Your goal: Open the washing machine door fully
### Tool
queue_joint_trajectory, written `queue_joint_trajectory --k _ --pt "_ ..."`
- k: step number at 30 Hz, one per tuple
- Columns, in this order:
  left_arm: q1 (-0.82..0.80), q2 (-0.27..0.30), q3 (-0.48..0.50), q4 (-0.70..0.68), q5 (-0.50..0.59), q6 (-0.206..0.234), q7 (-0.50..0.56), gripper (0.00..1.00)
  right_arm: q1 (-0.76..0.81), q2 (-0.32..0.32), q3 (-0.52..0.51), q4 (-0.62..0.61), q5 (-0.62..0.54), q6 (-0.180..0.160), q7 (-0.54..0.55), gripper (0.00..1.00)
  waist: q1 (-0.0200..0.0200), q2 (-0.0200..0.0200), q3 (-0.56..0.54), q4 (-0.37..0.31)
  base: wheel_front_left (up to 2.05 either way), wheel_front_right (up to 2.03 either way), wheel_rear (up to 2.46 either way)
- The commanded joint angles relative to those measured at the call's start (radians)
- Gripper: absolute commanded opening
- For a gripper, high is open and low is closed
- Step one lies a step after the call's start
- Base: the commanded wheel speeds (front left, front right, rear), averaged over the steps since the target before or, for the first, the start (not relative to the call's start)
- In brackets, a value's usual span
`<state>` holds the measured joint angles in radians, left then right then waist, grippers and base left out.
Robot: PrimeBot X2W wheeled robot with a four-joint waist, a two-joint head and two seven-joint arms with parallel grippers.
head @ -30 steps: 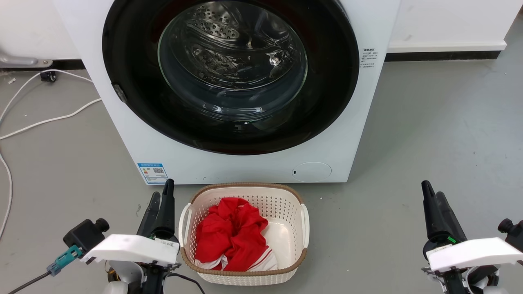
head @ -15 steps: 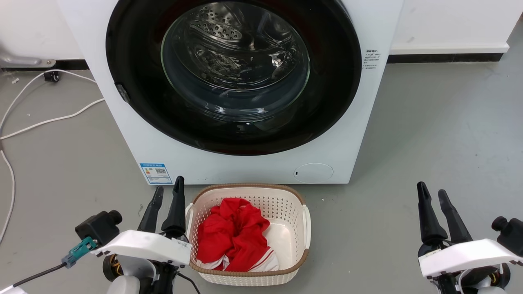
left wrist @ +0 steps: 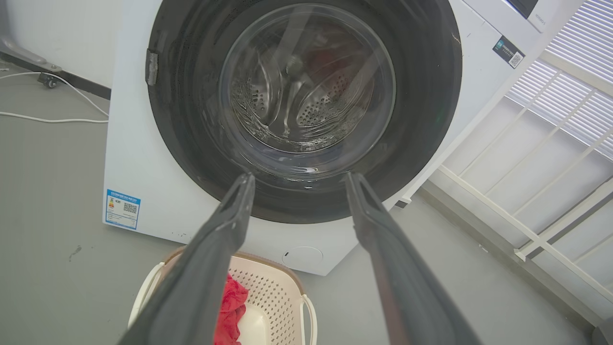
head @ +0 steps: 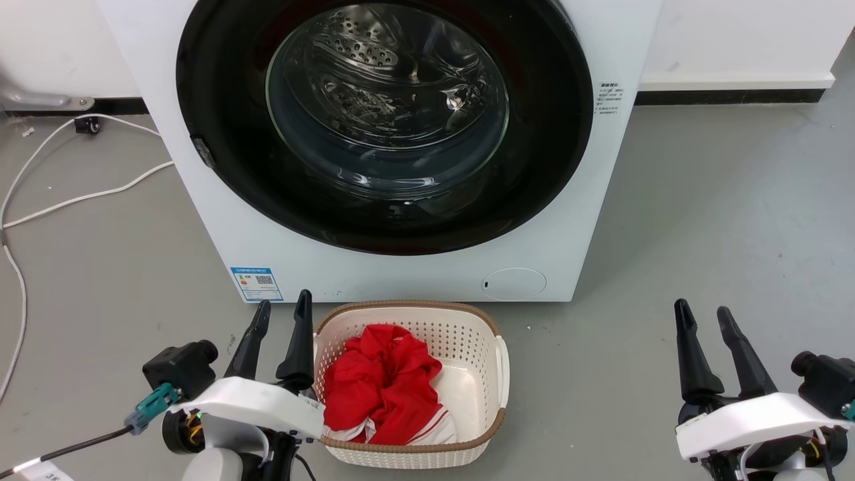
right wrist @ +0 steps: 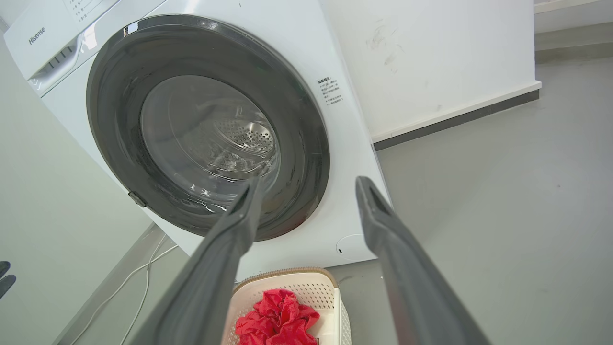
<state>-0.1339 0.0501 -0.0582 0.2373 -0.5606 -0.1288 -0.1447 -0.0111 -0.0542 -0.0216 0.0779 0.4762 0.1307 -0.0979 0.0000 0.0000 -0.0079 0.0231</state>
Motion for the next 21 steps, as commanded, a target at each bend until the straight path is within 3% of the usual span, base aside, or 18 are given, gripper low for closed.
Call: queue_joint_trajectory --k 1,21 --pt "-0.029 0.003 -0.003 -0.006 0.03 0.002 -0.011 1.0 0.003 0.002 0.001 -0.015 -0.031 0.0 -0.01 1.0 0.0 0.0 0.0 0.0 0.0 0.0 0.0" --pt "-0.045 0.008 -0.02 0.029 0.251 0.019 -0.057 1.0 0.017 0.003 0.003 -0.033 -0.233 0.0 -0.021 1.0 0.0 0.0 -0.002 0.0 0.0 0.0 0.0"
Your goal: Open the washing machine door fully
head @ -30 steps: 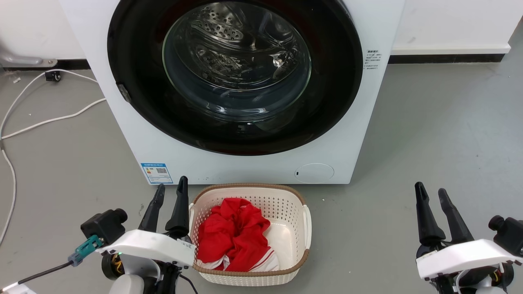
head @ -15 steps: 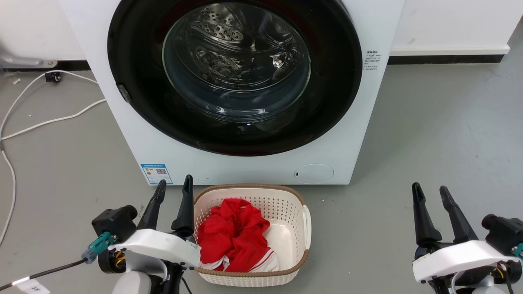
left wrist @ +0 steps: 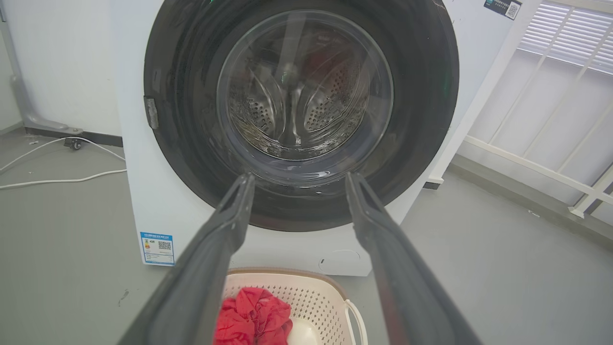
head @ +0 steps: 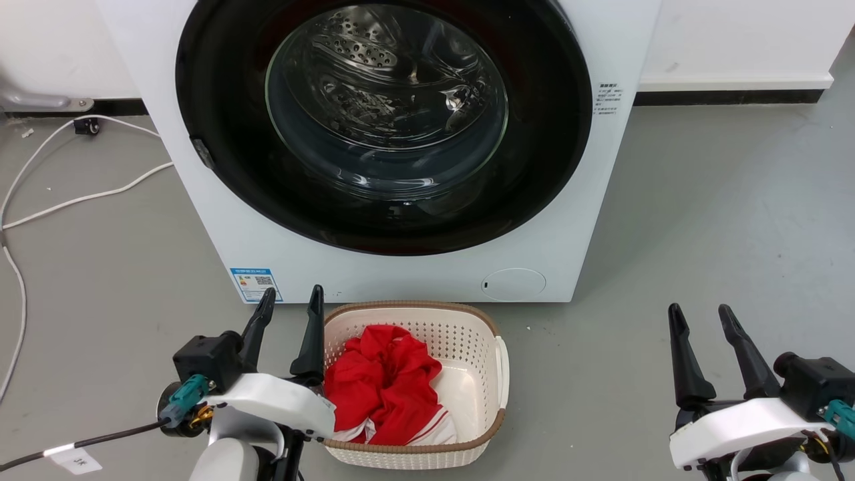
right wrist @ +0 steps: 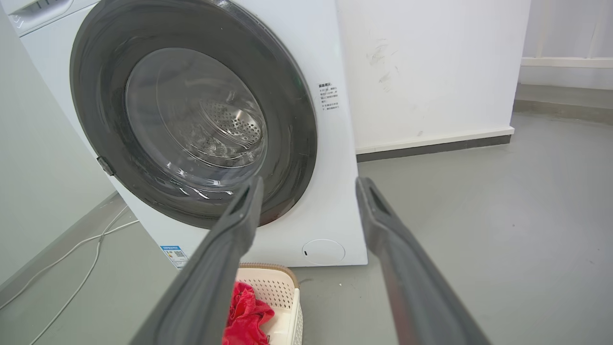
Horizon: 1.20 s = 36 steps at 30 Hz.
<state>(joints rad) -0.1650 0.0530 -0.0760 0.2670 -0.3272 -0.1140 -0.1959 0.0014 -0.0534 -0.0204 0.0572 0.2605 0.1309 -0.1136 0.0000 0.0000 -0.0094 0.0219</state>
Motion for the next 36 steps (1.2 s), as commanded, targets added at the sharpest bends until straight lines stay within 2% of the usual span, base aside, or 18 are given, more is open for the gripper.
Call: queue_joint_trajectory --k 1,25,36 --pt "-0.015 0.006 -0.003 0.001 0.028 0.004 -0.008 1.0 0.006 0.003 0.002 -0.013 -0.028 0.0 -0.005 1.0 0.0 0.0 -0.001 0.002 0.0 0.0 0.0" --pt "-0.026 0.015 -0.027 0.027 0.227 0.023 -0.055 1.0 0.022 0.005 -0.01 -0.013 -0.214 0.0 -0.005 1.0 0.0 0.0 -0.002 0.012 0.0 0.0 0.0" --pt "-0.03 0.011 -0.03 0.042 0.268 0.024 -0.071 1.0 0.018 0.005 -0.007 -0.007 -0.24 0.0 -0.016 1.0 0.0 0.0 -0.002 0.016 0.0 0.0 0.0"
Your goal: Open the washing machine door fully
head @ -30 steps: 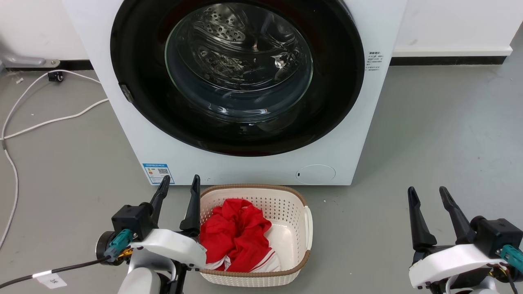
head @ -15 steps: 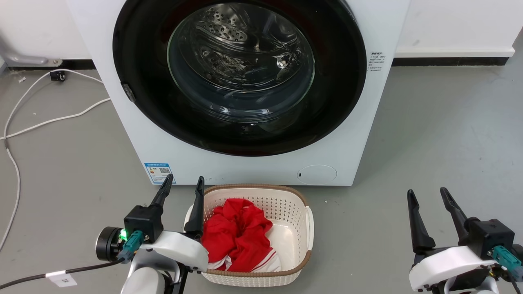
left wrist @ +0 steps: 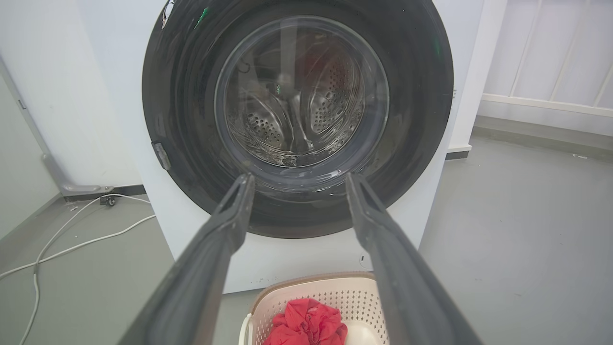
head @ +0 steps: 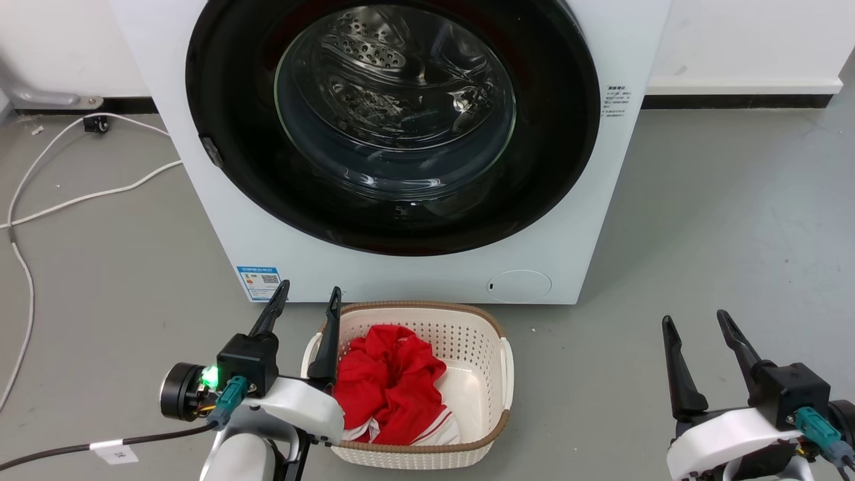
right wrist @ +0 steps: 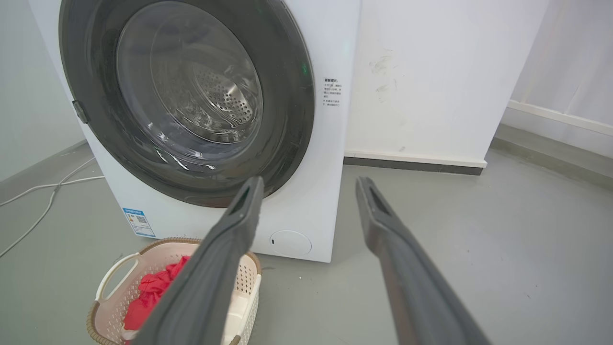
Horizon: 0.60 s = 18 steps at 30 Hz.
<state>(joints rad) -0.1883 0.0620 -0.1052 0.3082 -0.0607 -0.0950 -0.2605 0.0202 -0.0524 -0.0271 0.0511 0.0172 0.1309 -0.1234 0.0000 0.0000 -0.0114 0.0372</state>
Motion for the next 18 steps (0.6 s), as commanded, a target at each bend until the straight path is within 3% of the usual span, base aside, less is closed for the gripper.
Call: queue_joint_trajectory --k 1,18 --pt "-0.006 0.001 0.0 0.002 -0.005 0.003 -0.006 1.0 -0.001 0.004 0.0 0.001 0.011 0.0 -0.007 1.0 0.0 0.0 0.0 0.0 0.0 0.0 0.0" --pt "-0.006 -0.005 0.006 0.024 -0.038 -0.004 -0.005 1.0 -0.007 0.004 -0.002 0.013 0.032 0.0 -0.014 1.0 0.0 0.0 0.0 -0.001 0.0 0.0 0.0"
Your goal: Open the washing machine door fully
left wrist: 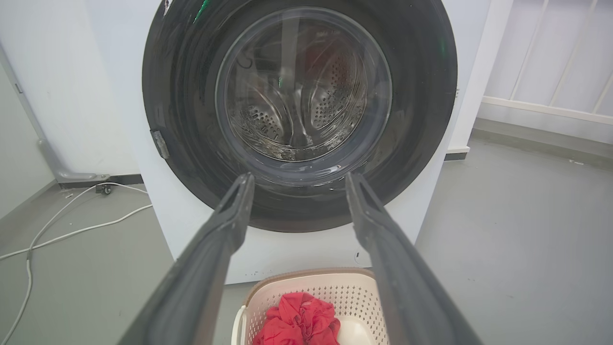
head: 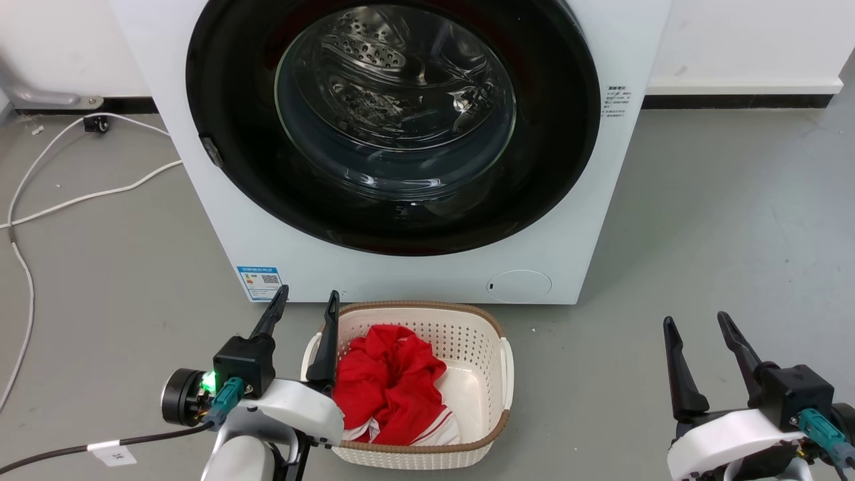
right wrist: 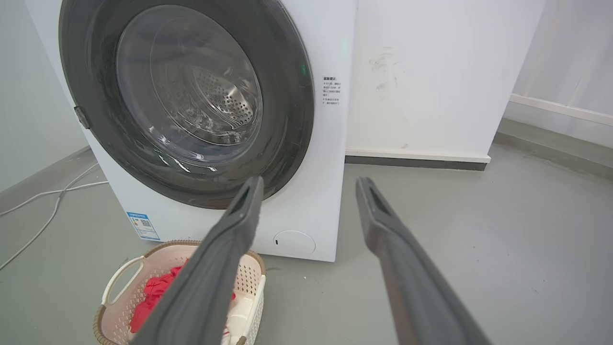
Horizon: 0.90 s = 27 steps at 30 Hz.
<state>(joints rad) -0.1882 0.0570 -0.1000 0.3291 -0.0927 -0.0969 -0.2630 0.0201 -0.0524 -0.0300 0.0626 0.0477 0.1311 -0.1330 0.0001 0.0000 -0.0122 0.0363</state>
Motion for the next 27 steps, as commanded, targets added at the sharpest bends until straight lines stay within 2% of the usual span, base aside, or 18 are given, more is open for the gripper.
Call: queue_joint_trajectory --k 1,3,4,5,12,23,27 --pt "-0.007 0.0 0.001 0.004 -0.007 -0.002 -0.003 1.0 -0.007 0.004 0.001 0.002 0.003 0.0 -0.004 1.0 -0.0001 0.0 0.0 0.0 0.0 0.0 0.0" --pt "-0.007 -0.001 0.002 0.005 -0.007 -0.002 -0.003 1.0 -0.006 0.004 0.001 0.006 0.012 0.0 0.001 1.0 -0.0001 0.0 0.0 0.0 0.0 0.0 0.0" --pt "-0.006 -0.001 0.001 0.005 -0.006 -0.001 -0.003 1.0 -0.005 0.004 0.002 0.008 0.017 0.0 0.003 0.1 -0.0001 0.0 0.0 -0.001 0.0 0.0 0.0" --pt "-0.006 -0.001 0.001 0.005 -0.006 0.0 -0.003 1.0 -0.004 0.004 0.003 0.011 0.022 0.0 0.005 0.0 -0.0001 0.0 0.0 -0.001 0.0 0.0 0.0" --pt "-0.008 -0.002 0.004 0.007 -0.009 0.0 -0.003 1.0 -0.006 0.004 0.0 0.032 0.101 0.0 0.007 0.0 -0.0001 0.0 0.001 -0.002 0.0 0.0 0.0" --pt "-0.009 -0.004 0.007 0.004 -0.014 0.002 -0.003 1.0 -0.044 0.004 0.042 0.17 0.722 0.0 -0.071 0.0 -0.0001 0.0 0.005 -0.004 0.0 0.0 0.0" --pt "-0.007 -0.005 0.002 0.0 -0.017 0.005 -0.003 1.0 -0.07 0.004 0.065 0.197 1.055 0.0 -0.082 0.0 -0.0001 0.0 0.01 -0.004 0.0 0.0 0.0"
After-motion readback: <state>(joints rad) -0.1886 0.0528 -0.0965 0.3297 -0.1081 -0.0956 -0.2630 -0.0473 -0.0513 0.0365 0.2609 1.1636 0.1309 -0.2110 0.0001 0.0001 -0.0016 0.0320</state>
